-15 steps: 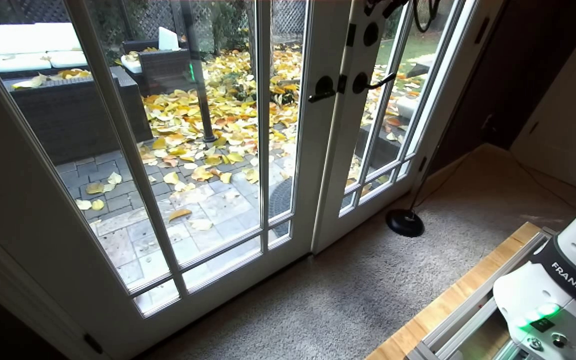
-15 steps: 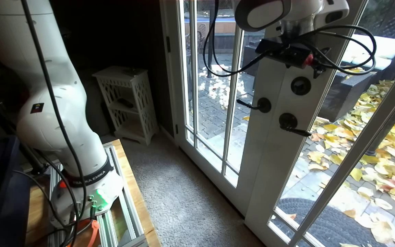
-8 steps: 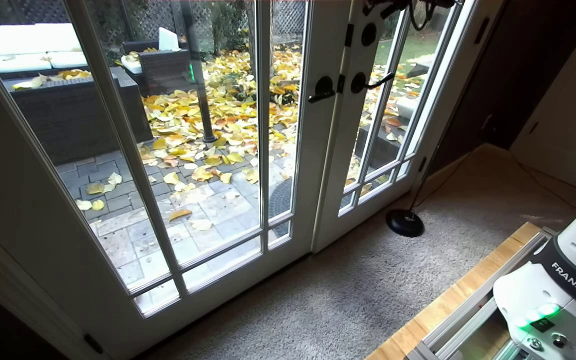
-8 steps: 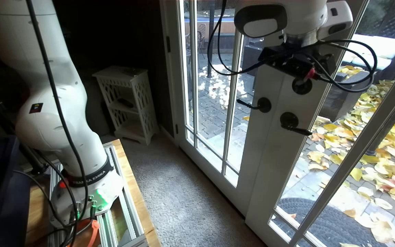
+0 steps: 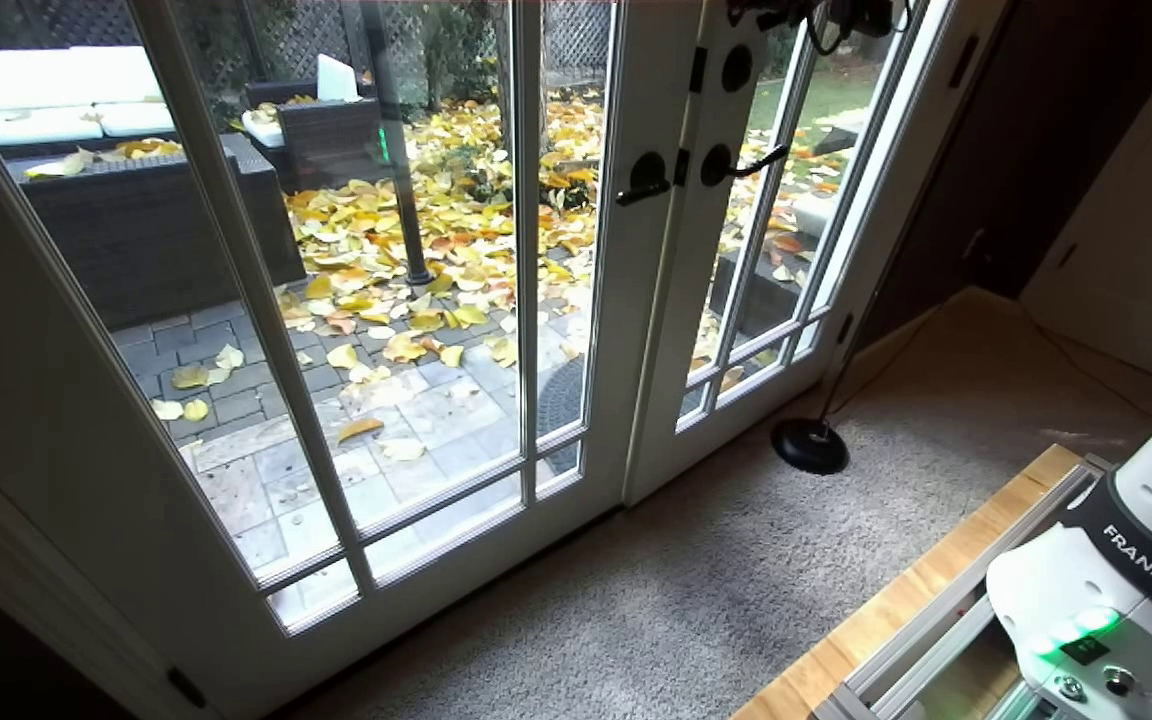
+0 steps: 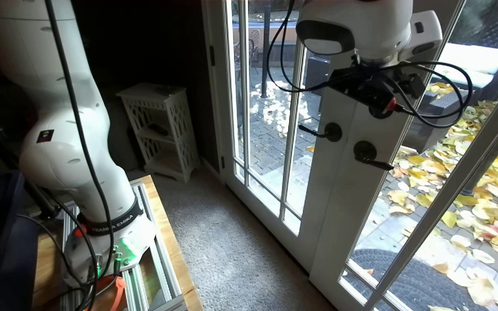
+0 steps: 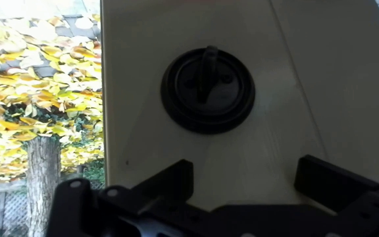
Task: Close the door on the right
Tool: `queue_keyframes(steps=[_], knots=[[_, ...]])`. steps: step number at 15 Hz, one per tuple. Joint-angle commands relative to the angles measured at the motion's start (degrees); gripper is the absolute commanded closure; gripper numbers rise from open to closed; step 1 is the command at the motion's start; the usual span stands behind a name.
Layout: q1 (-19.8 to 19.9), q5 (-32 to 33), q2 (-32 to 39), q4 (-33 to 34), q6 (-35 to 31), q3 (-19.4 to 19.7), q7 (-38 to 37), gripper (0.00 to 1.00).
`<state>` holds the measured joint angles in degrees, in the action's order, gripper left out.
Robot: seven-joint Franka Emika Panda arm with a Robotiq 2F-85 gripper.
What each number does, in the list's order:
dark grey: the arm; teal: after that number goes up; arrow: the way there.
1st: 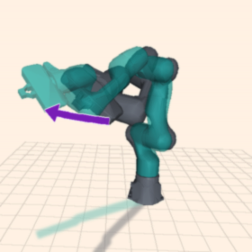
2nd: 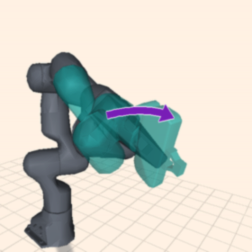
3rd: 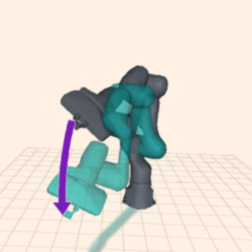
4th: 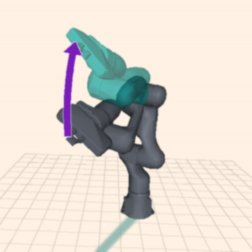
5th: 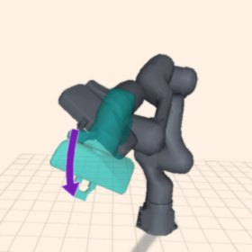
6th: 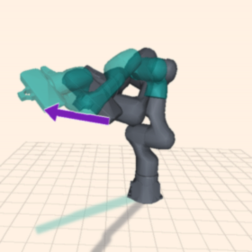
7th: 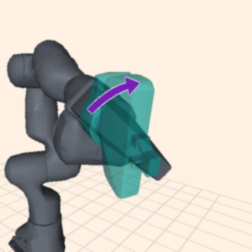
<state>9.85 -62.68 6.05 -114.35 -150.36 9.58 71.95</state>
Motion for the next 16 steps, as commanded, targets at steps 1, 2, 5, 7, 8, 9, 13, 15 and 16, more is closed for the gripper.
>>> queue_keyframes(steps=[1,2,5,7,8,9,13,15,16], knots=[[-1.26,-8.16,4.27,10.48,-1.51,-2.26,1.43,0.38],[-1.27,-9.27,4.49,11.09,-1.63,-2.25,1.3,0.47],[-1.24,-12.55,4.99,12.34,-1.97,-2.25,1.88,0.68],[-1.26,-14.28,5.53,13.29,-2.06,-2.53,2.71,0.82],[-1.31,-15.41,5.92,13.88,-2.21,-2.73,3.42,0.88],[-1.35,-16.48,6.25,14.34,-2.9,-2.87,3.63,0.94],[-1.38,-19.92,5.95,14.17,-3.81,-3.13,6.61,1.0],[-1.55,-20.02,6.14,14.1,-4.49,-3.08,8.41,0.86],[-1.82,-17.19,6.14,13.61,-4.89,-2.9,6.51,0.75]])
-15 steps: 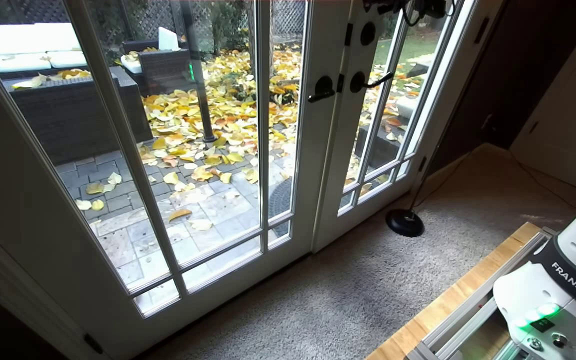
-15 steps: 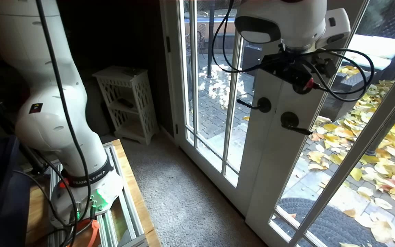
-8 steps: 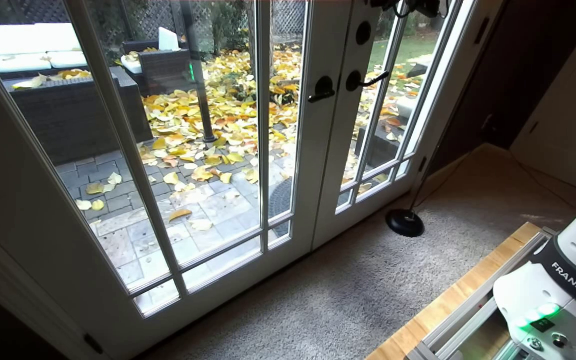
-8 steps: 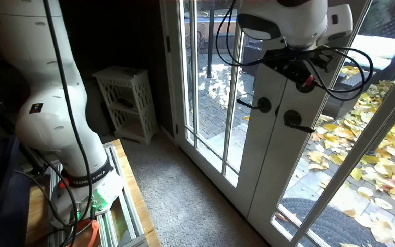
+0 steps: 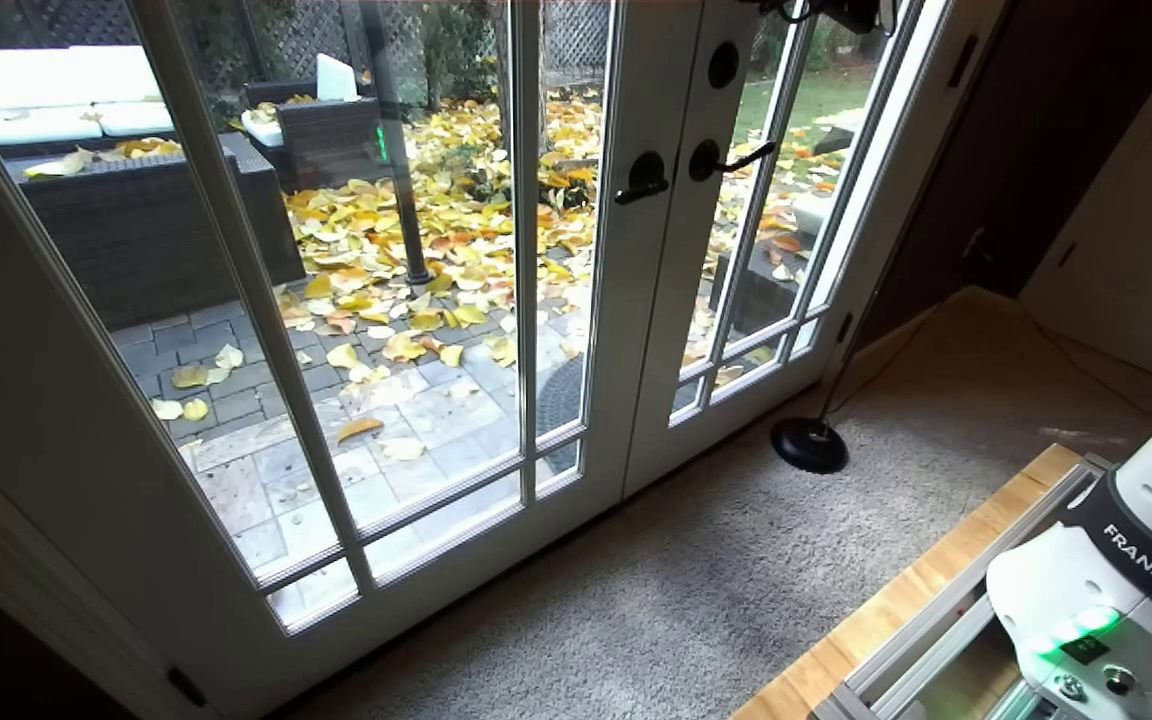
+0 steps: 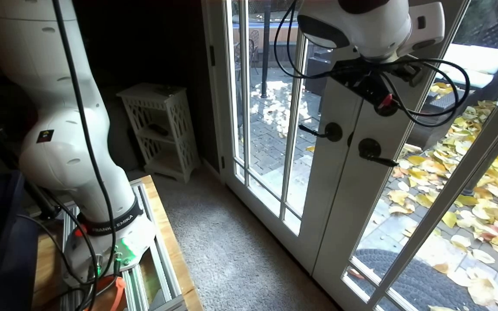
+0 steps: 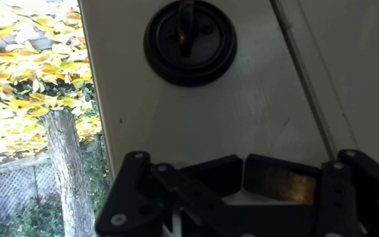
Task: Close the door on the right
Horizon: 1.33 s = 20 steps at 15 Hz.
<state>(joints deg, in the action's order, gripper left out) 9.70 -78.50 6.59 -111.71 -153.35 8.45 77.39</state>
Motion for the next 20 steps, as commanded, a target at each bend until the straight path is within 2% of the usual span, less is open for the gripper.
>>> queue_keyframes(steps=[1,2,3,7,8,9,10,11,12,13,14,20], knots=[[-1.73,-0.58,4.86,9.98,-3.16,-1.64,1.33,0.69],[-1.73,3.18,3.6,7.89,-2.62,-1.27,-1.06,0.64],[-2.04,5.7,2.72,6.32,-5.33,-1.06,-2.46,0.57],[-2.11,24.97,-1.89,-1.33,-7.55,0.64,-13.93,0.3],[-1.77,29.61,-2.78,-2.92,-7.33,1.04,-17.19,0.22],[-3.35,34.12,-3.68,-4.16,-5.99,3.57,-20.61,0.16],[-1.05,38.54,-4.52,-4.6,-4.28,2.07,-24.08,0.09],[-3.4,42.95,-5.67,-6.22,-2.35,5.43,-27.85,0.01],[-3.04,47.37,-7.07,-7.07,0.55,6.0,-31.18,0.0],[-0.5,51.83,-8.55,-7.1,3.8,3.95,-34.81,0.0],[-0.08,55.36,-10.16,-7.54,7.63,4.04,-37.61,0.0],[1.45,66.91,-18.06,-7.98,26.6,4.43,-49.4,0.0]])
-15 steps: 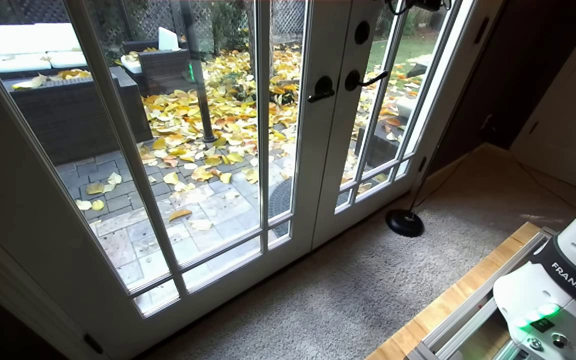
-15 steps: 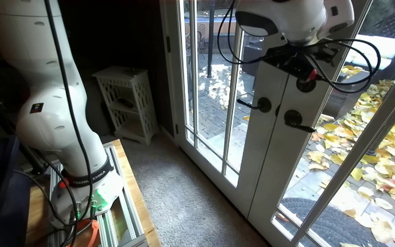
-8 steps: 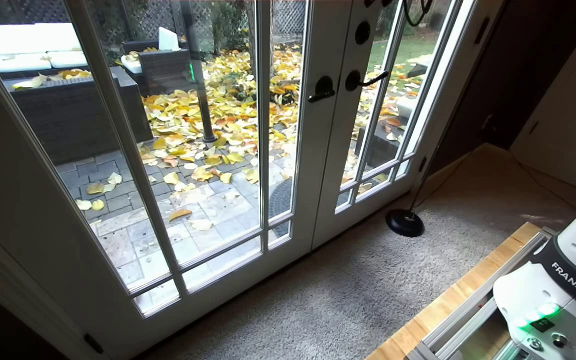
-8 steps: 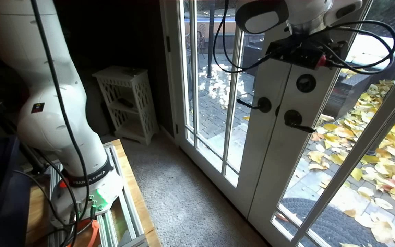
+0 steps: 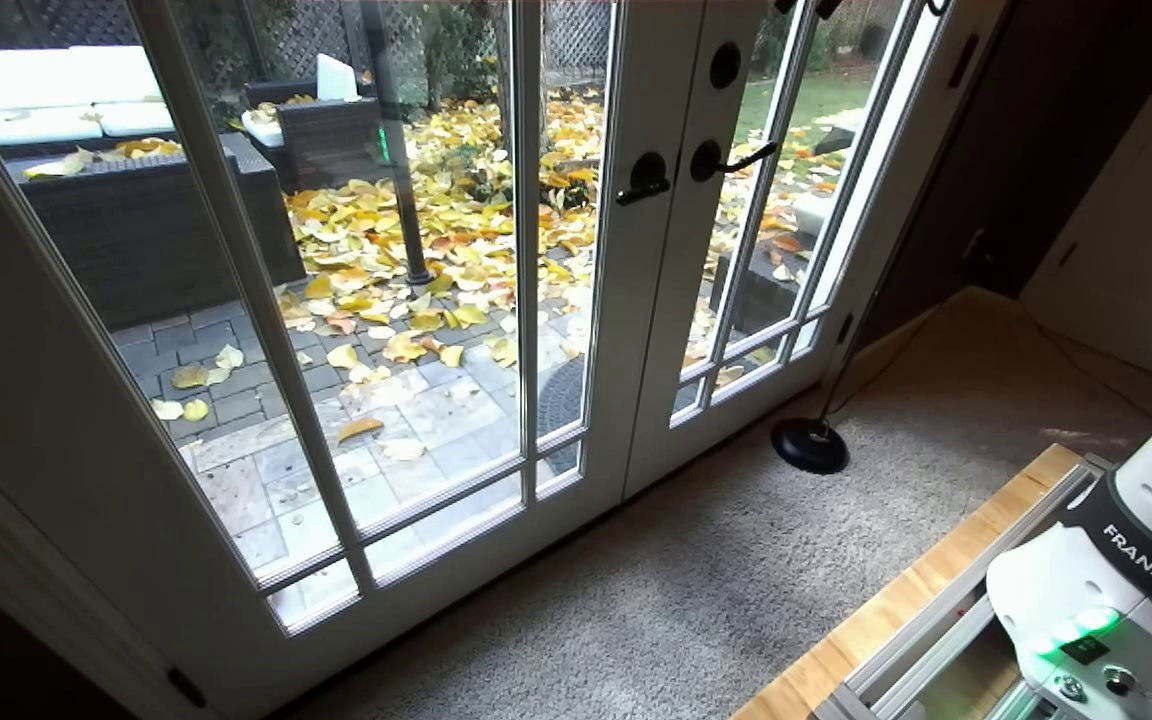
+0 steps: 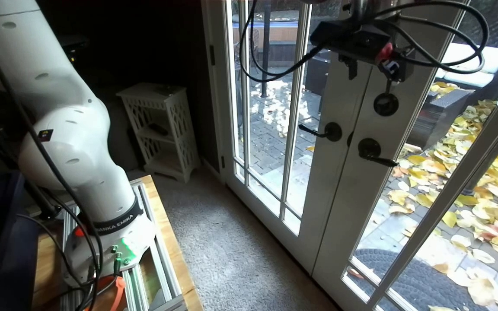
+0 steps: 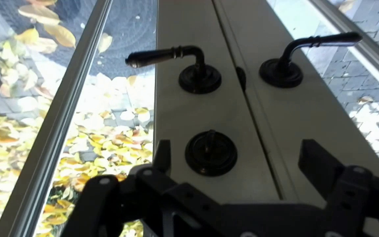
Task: Close the door on the right
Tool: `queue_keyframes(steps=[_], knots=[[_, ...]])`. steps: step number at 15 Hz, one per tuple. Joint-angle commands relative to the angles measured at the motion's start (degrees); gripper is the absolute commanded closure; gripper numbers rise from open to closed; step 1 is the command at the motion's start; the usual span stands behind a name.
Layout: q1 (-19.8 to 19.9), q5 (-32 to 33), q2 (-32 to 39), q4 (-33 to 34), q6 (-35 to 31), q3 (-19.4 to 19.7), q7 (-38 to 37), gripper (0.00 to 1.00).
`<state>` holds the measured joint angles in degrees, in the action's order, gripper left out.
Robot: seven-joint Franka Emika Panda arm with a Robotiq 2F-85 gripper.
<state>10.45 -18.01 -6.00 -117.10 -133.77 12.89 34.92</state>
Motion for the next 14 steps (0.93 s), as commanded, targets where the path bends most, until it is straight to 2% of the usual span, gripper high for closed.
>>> queue_keyframes(steps=[1,4,5,6,9,14], knots=[[0.7,7.68,-6.73,-3.18,8.26,-0.05,-8.95,0.0],[1.06,11.71,-10.51,-7.43,3.29,-1.39,-19.9,0.0],[0.82,12.3,-11.51,-8.5,2.95,-1.49,-20.89,0.0],[-0.24,9.6,-7.56,-3.89,5.27,0.34,-16.18,0.0],[-0.31,10.81,-9.62,-6.3,4.39,-0.18,-19.03,0.0],[-0.31,10.89,-9.93,-7.05,3.86,-0.17,-19.26,0.0]])
